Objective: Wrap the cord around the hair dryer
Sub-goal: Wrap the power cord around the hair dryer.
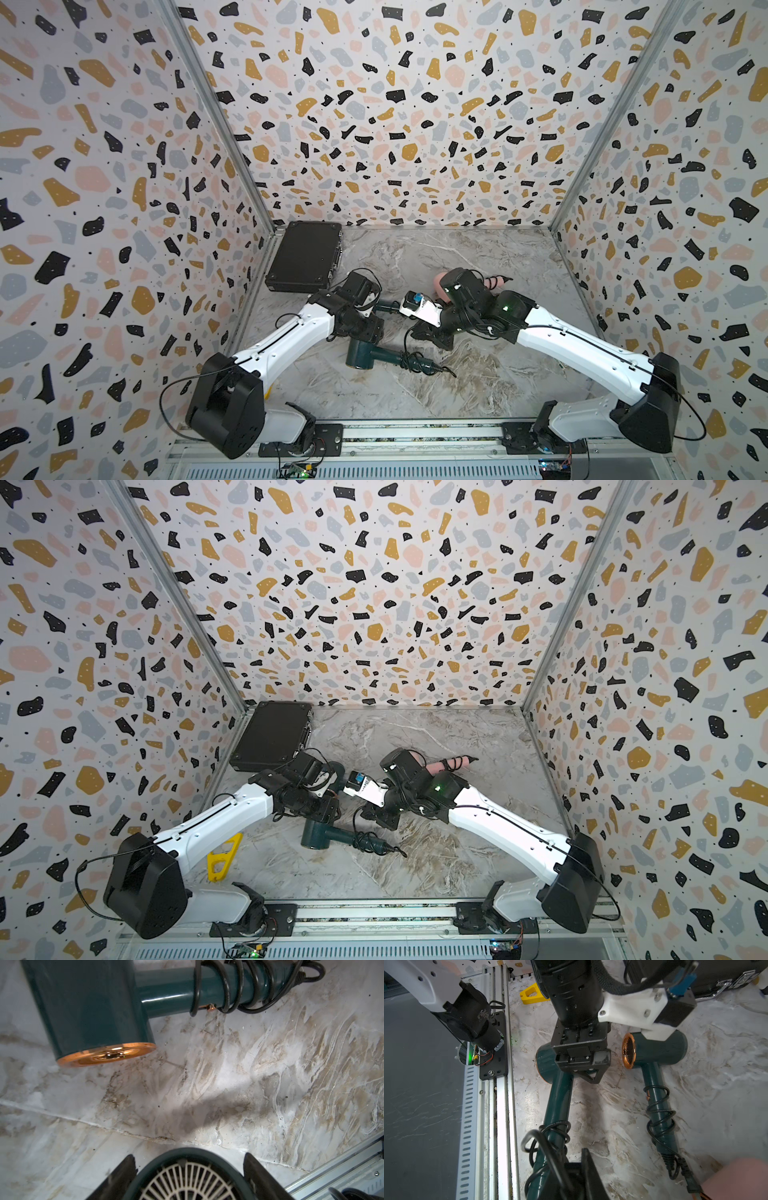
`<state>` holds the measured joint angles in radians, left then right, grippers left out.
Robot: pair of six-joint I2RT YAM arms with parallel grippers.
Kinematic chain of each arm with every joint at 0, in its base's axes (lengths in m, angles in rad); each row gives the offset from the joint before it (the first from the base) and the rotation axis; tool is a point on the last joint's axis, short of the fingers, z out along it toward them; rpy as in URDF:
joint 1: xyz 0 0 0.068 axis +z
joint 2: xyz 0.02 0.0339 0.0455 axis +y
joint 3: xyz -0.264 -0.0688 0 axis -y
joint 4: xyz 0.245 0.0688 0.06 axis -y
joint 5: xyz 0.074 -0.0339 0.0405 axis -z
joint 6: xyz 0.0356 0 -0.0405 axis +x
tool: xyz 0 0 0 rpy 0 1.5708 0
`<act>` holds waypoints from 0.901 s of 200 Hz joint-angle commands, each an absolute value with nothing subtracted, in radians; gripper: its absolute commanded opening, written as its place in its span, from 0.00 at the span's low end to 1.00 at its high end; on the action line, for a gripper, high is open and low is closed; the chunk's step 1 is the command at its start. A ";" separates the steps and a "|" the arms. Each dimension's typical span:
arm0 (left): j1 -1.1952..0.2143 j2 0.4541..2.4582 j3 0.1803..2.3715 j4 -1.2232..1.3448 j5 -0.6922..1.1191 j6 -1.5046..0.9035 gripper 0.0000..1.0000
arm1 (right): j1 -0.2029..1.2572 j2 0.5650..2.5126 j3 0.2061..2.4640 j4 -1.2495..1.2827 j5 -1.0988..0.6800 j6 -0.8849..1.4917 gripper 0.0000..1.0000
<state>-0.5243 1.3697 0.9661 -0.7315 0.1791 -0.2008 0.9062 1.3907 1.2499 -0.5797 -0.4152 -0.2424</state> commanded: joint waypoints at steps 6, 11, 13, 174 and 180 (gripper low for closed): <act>-0.564 1.344 1.003 -0.710 0.339 -0.139 0.00 | 0.889 1.436 1.331 -0.557 -0.426 -0.232 0.00; -0.566 1.330 0.998 -0.704 0.370 -0.136 0.00 | 0.878 1.446 1.337 -0.565 -0.431 -0.229 0.00; -0.566 1.326 0.994 -0.700 0.382 -0.134 0.00 | 0.872 1.448 1.339 -0.566 -0.436 -0.228 0.00; -0.417 1.094 0.702 0.096 0.585 -0.781 0.00 | 0.597 1.369 0.929 0.000 -0.732 0.083 0.00; -0.414 1.094 0.695 0.108 0.570 -0.800 0.00 | 0.597 1.363 0.905 0.035 -0.727 0.102 0.00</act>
